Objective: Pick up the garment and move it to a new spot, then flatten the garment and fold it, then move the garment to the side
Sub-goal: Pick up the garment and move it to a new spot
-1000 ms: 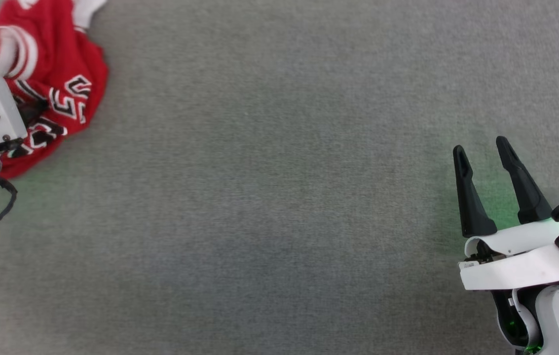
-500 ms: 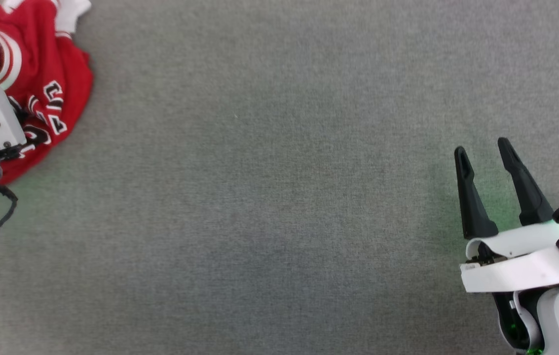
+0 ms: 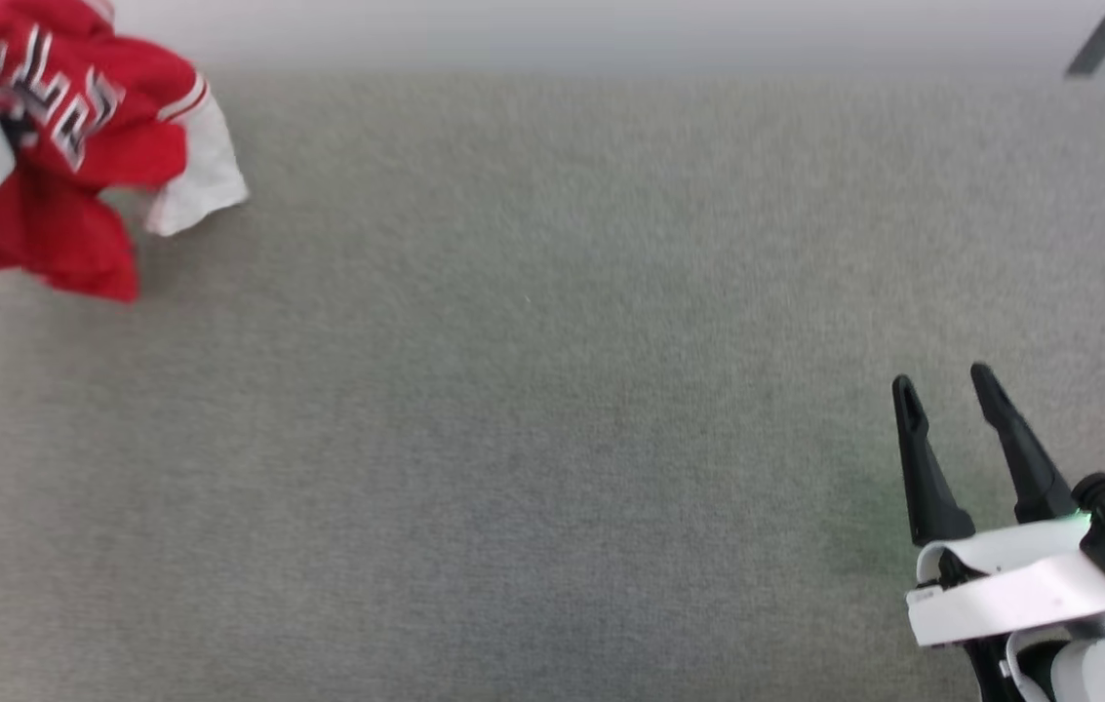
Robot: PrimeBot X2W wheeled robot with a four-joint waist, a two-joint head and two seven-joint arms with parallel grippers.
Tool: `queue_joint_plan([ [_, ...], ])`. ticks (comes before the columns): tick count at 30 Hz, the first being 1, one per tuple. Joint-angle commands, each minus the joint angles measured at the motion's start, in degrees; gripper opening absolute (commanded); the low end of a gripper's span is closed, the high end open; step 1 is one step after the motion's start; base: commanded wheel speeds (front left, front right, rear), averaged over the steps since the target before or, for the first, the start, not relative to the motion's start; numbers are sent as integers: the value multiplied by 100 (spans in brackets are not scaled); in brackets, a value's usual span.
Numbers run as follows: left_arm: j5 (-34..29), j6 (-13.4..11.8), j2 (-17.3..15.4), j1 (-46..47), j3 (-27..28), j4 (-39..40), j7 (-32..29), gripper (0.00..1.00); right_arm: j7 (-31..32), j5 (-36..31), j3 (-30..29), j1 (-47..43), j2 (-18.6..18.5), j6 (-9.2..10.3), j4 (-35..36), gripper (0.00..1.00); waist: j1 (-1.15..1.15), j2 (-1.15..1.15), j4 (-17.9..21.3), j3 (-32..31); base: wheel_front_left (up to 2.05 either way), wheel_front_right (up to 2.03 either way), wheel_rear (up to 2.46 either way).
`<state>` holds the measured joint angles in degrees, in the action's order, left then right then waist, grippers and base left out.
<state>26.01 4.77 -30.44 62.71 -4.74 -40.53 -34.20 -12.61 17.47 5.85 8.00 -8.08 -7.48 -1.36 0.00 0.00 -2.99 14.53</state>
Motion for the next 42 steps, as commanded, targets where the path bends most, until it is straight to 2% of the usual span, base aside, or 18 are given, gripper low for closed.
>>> queue_joint_plan([
  [1,-52,34,20,54,-28,39,64,0,-25,36,-25,-91,21,-2,-16,100,0,0,-223,-528,0,0,0],
  [6,12,130,206,231,-194,170,238,0,-30,57,-67,-245,80,-2,-80,100,0,0,-282,-951,0,0,0],
  [11,34,150,409,208,-369,305,167,0,-46,55,-189,-381,103,-2,-116,100,0,0,-248,-1242,0,0,0],
  [19,152,-45,807,-204,-546,832,-123,0,-79,-47,-608,-554,42,-2,-182,100,0,0,90,-1366,0,0,0],
  [27,326,-583,1319,-851,-707,2106,-709,0,-117,-143,-1214,-662,20,-2,-227,100,0,0,583,-1230,0,0,0],
  [30,397,-712,1481,-1129,-834,2610,-972,0,-149,-149,-1378,-638,41,-2,-281,100,0,0,798,-1124,0,0,0],
  [36,373,-993,1605,-1612,-1047,3436,-1367,0,-203,-174,-1535,-511,128,-2,-359,100,0,0,1246,-866,0,0,0],
  [42,411,-1296,1716,-2126,-1171,3942,-1642,0,-247,-110,-1556,-406,243,-2,-474,100,0,0,1576,-591,0,0,0],
])
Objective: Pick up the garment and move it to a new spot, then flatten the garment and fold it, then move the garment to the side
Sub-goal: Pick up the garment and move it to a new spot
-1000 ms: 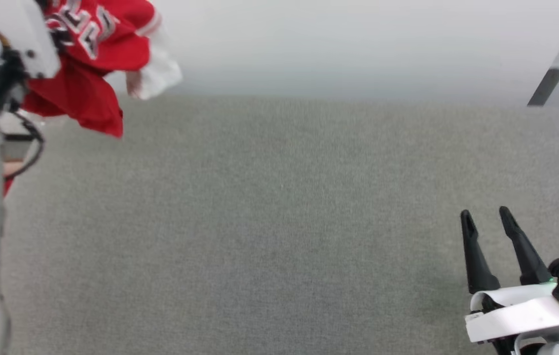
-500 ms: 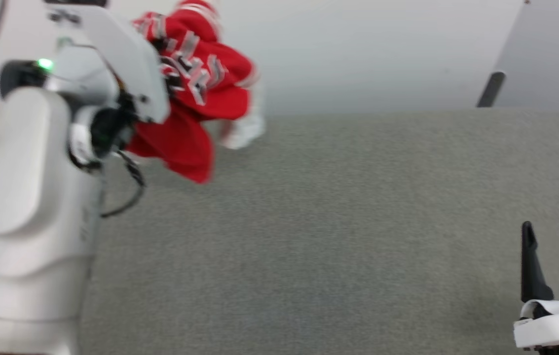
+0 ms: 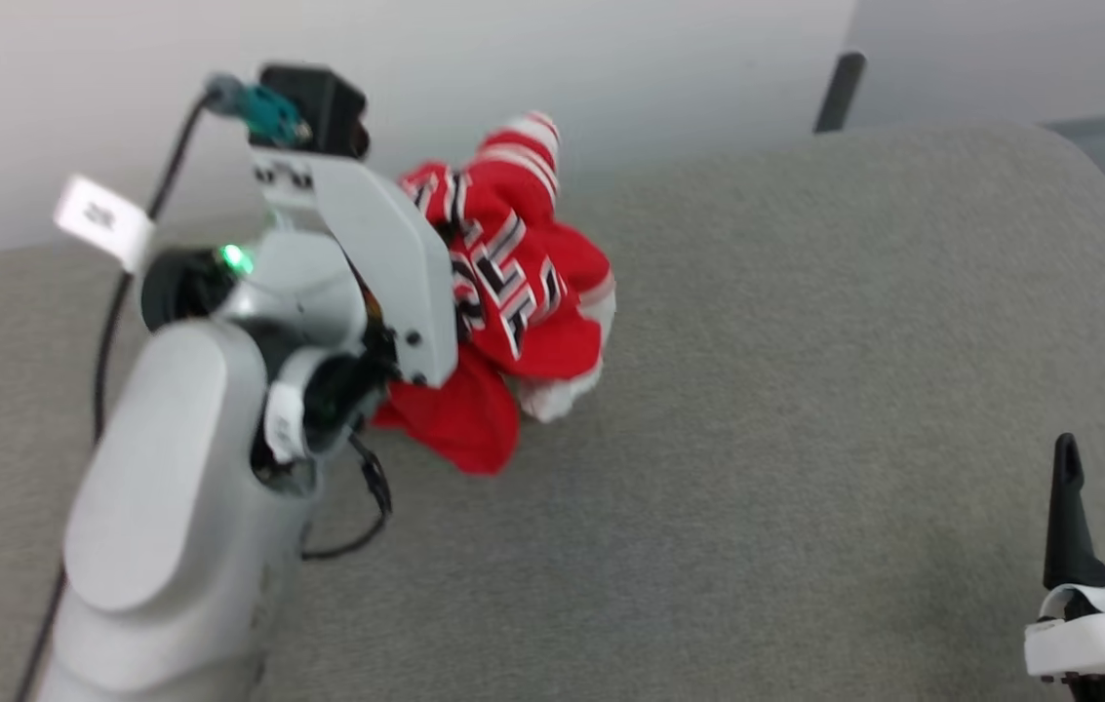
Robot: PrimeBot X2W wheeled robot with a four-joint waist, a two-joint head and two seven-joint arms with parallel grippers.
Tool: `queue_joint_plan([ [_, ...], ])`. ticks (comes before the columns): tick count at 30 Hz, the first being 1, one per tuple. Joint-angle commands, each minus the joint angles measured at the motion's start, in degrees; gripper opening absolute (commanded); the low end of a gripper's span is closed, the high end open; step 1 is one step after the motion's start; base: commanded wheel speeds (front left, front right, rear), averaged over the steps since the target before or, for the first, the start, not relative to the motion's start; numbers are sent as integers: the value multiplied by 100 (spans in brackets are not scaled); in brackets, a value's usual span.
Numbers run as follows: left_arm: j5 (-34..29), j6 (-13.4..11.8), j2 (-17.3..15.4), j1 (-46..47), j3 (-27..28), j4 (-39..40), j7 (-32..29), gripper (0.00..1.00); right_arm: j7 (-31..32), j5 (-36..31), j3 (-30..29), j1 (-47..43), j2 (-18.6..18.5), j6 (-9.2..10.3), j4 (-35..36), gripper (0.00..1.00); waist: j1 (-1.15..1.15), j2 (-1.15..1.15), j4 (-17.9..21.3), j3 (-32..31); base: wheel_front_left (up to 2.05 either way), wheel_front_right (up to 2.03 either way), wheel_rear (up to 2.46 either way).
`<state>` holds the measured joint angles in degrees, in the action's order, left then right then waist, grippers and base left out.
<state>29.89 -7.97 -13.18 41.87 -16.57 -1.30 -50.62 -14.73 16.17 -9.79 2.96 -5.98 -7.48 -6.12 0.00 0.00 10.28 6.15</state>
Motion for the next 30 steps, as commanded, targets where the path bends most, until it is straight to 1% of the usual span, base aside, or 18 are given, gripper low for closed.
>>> queue_joint_plan([
  [1,4,-45,-17,-120,-25,71,-33,0,-35,20,16,118,53,-2,-21,100,0,0,289,285,0,0,0],
  [7,-35,-254,0,-655,-172,150,-213,0,-50,36,49,175,152,-2,-100,100,0,0,439,465,0,0,0],
  [11,-55,-295,-52,-993,-272,94,-248,0,-52,38,76,223,216,-2,-92,100,0,0,475,546,0,0,0],
  [15,-37,-269,-114,-1262,-357,-51,-298,0,-53,48,126,250,257,-2,-114,100,0,0,463,588,0,0,0],
  [19,39,-173,-156,-1376,-391,-169,-293,0,-54,43,158,243,283,-2,-156,100,0,0,394,541,0,0,0],
  [20,50,-140,-171,-1394,-410,-191,-311,20,-54,35,160,229,288,-2,-166,100,0,0,365,505,0,0,0],
  [21,74,-92,-183,-1403,-426,-190,-331,45,-54,23,163,206,290,-2,-173,100,0,0,331,460,0,0,0],
  [22,74,-92,-183,-1403,-426,-190,-331,45,-54,23,163,206,290,-2,-173,100,0,0,331,460,0,0,0],
  [23,162,-13,-164,-1411,-427,-150,-338,100,-54,-13,169,141,293,-2,-190,100,0,0,247,351,0,0,0],
  [25,190,15,-166,-1418,-428,-123,-335,100,-55,-19,171,108,294,-2,-200,100,0,0,199,288,0,0,0],
  [30,372,146,-134,-1544,-412,31,-220,100,-48,-78,189,-68,251,-2,-241,100,0,0,-107,-120,0,0,0],
])
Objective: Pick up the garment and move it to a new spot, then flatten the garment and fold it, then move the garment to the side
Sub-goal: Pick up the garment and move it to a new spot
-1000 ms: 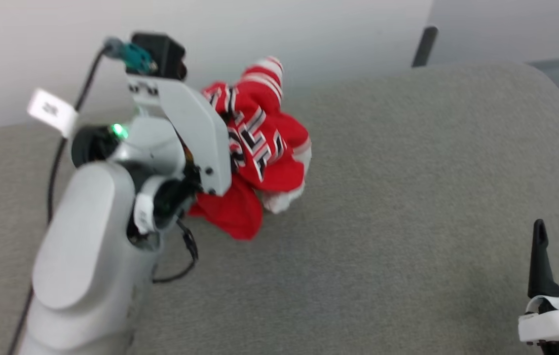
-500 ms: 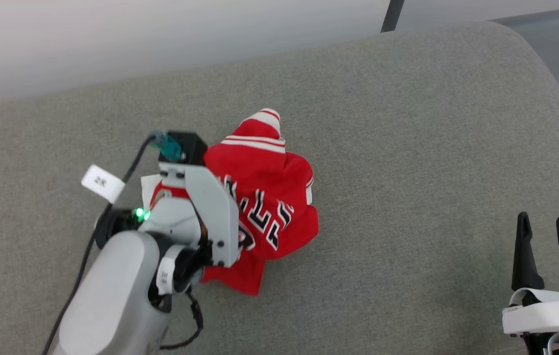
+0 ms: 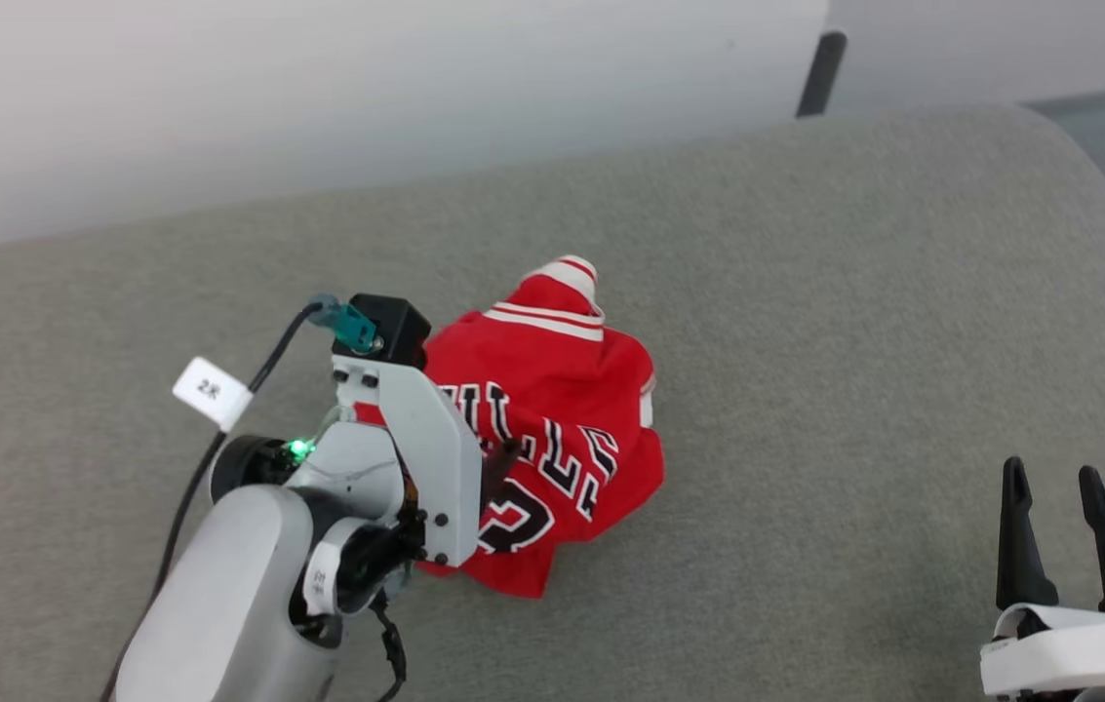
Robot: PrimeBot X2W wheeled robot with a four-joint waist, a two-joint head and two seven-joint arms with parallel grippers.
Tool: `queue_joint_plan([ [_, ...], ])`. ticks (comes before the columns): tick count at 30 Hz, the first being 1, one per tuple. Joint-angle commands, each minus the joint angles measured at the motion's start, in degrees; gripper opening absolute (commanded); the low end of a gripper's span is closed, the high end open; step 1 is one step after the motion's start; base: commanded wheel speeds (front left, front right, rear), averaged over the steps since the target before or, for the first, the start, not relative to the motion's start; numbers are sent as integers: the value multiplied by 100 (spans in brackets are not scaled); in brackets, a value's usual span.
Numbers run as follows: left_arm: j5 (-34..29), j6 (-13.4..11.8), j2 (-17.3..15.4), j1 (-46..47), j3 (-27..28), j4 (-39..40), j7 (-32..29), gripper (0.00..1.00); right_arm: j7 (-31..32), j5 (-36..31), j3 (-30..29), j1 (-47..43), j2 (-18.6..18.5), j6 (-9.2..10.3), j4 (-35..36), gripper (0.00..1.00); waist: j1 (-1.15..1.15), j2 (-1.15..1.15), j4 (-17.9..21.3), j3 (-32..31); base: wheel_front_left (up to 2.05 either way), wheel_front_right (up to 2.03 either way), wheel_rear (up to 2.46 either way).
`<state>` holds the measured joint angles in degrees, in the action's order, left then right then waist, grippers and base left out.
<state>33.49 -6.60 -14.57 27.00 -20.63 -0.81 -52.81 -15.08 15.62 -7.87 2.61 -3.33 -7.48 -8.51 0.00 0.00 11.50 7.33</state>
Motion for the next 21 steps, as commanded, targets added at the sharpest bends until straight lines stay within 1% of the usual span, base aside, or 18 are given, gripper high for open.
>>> queue_joint_plan([
  [1,43,0,16,-90,22,26,28,100,-12,-28,16,-68,-30,-2,-5,100,0,0,-285,-308,0,0,0],
  [5,136,110,38,-252,97,183,325,100,-2,-39,75,-194,-83,-2,3,100,0,0,-541,-634,0,0,0],
  [9,171,348,-24,-435,223,396,886,100,12,-22,186,-296,-126,-2,37,100,0,0,-769,-867,0,0,0],
  [10,107,400,-68,-493,264,431,1081,100,11,-16,209,-324,-135,-2,38,100,0,0,-824,-913,0,0,0],
  [12,51,579,-98,-626,277,503,1483,100,20,15,239,-367,-151,-2,34,100,0,0,-937,-1005,0,0,0],
  [16,-187,918,-257,-930,291,536,2384,100,21,69,303,-458,-188,-2,-15,100,0,0,-1161,-1157,0,0,0],
  [19,-413,1073,-387,-1179,322,476,3132,100,31,104,309,-515,-230,-2,-37,100,0,0,-1323,-1242,0,0,0],
  [21,-497,1127,-441,-1366,366,395,3625,100,28,116,293,-574,-256,-2,-53,100,0,0,-1429,-1280,0,0,0],
])
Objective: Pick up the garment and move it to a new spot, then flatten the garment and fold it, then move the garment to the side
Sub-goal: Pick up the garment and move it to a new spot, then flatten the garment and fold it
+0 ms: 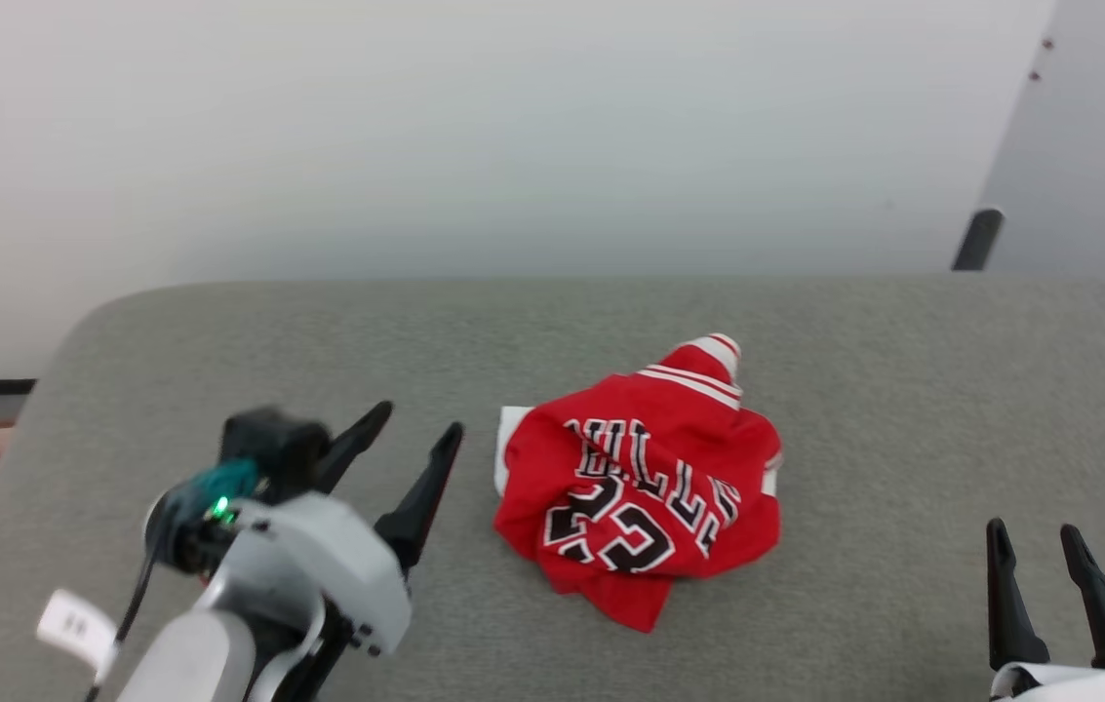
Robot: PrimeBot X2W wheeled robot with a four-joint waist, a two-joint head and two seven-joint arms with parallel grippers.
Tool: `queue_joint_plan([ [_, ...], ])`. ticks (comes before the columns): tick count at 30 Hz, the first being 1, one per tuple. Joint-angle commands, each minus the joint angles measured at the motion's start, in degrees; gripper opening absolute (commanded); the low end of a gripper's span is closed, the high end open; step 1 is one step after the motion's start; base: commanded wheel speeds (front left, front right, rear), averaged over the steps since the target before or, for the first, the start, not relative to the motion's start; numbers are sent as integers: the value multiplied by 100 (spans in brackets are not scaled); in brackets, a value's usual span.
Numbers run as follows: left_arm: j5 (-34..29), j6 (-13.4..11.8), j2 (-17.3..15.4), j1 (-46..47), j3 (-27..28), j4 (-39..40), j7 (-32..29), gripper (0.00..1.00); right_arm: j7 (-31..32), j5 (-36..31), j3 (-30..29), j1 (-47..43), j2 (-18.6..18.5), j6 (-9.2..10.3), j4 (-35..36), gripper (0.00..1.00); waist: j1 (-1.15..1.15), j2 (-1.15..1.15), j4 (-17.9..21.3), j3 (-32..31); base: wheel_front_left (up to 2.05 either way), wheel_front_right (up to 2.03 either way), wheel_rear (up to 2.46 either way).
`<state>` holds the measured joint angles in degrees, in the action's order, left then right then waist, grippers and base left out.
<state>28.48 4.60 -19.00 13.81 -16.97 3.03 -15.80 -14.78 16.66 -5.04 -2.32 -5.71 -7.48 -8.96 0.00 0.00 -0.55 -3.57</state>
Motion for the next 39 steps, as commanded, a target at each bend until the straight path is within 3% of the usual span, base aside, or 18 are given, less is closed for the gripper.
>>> queue_joint_plan([
  [1,-20,28,0,-130,38,-50,151,100,-3,25,-12,-113,-26,-2,-18,100,0,0,-283,-208,0,0,0],
  [8,-234,37,-89,-599,325,-460,1667,100,-12,61,-146,-247,-94,-2,-64,100,0,0,-630,-301,0,0,0],
  [17,-140,-24,-205,-1240,703,-856,2596,100,-26,110,-321,-463,-100,-2,-75,100,0,0,-963,-414,0,0,0],
  [29,-110,-83,-280,-1523,850,-937,2877,100,-37,120,-342,-539,-66,-2,-86,100,0,0,-1186,-448,0,0,0],
  [39,-46,-116,-339,-1461,838,-838,2757,100,-42,168,-279,-460,-117,-2,-71,100,0,0,-1051,-344,0,0,0],
])
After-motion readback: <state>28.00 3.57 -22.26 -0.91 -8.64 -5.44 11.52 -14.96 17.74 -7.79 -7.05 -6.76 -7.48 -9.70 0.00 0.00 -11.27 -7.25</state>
